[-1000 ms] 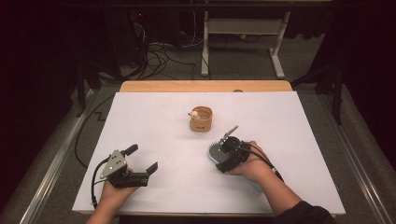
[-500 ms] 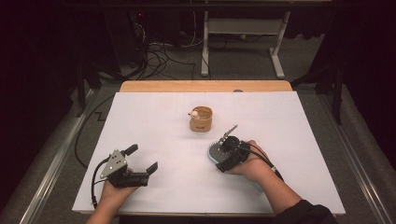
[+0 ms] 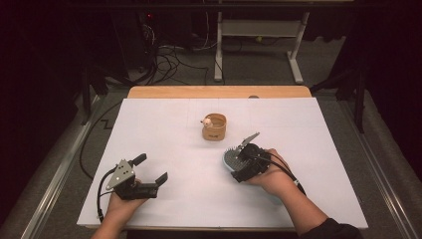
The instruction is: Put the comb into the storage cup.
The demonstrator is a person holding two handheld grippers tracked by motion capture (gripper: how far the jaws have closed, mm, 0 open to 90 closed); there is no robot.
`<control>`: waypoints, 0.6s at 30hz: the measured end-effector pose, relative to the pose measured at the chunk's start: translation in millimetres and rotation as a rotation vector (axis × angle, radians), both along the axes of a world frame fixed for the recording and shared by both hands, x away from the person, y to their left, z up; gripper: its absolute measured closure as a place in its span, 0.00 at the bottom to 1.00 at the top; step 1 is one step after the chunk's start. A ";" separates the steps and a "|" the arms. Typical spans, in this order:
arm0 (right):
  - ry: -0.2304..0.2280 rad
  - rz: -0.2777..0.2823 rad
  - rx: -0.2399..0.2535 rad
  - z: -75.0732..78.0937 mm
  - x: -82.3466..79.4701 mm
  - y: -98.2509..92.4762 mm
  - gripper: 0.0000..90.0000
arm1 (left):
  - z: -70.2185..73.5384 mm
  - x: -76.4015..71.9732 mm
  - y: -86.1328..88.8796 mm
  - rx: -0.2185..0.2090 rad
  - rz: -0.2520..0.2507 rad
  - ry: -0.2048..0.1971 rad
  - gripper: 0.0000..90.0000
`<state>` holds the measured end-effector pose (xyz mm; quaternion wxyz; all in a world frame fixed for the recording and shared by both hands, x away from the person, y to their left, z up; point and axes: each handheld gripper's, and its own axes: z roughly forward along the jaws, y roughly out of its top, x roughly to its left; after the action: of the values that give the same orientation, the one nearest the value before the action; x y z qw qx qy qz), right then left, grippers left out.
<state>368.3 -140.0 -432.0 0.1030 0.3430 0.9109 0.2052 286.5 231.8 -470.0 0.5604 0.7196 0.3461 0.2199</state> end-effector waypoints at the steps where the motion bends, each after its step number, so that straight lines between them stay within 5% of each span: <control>1: -0.002 0.002 0.005 1.0 -0.5 -0.8 0.23 | 0.0 0.1 -0.1 0.001 0.000 0.001 0.00; 18: -0.115 -0.018 0.094 23.5 -11.9 -11.4 0.23 | -0.2 0.6 0.3 0.004 -0.001 0.005 0.00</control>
<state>356.4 -151.4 -408.5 0.1407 0.3435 0.8897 0.2659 287.2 232.1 -470.2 0.5583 0.7212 0.3468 0.2185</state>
